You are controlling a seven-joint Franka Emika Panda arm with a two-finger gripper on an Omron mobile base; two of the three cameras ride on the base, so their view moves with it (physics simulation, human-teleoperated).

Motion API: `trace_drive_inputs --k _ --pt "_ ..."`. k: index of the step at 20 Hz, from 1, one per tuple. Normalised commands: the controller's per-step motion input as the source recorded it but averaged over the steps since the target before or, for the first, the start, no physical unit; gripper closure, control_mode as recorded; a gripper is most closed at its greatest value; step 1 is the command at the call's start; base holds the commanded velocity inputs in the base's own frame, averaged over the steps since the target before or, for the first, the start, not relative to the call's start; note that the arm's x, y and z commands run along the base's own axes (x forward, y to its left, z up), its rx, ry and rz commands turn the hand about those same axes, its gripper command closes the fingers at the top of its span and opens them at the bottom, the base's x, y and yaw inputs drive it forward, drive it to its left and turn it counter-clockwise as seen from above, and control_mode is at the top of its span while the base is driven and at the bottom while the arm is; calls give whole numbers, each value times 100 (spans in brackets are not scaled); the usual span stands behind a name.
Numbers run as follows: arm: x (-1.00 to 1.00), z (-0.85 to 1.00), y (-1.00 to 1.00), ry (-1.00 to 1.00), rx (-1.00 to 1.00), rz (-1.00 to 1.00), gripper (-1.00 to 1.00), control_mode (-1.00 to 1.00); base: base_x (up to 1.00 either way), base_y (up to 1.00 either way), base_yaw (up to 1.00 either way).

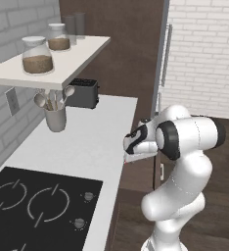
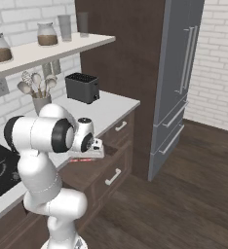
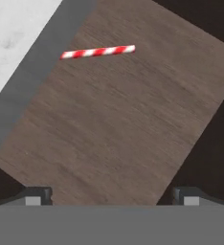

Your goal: Take a straw from the drawer in front and place it inside the glass cup on the dining counter.

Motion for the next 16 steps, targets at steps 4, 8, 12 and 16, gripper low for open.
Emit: trace_drive_inputs --k 4,8,12,16 --pt "-8 -37 -2 0 0 1 -100 -100 0 0 0" --pt "-14 -39 -19 0 0 4 -100 -100 0 0 0" --pt "-38 -28 -42 0 0 5 -100 -100 0 0 0" --pt "-46 -8 -73 0 1 7 -100 -100 0 0 0"
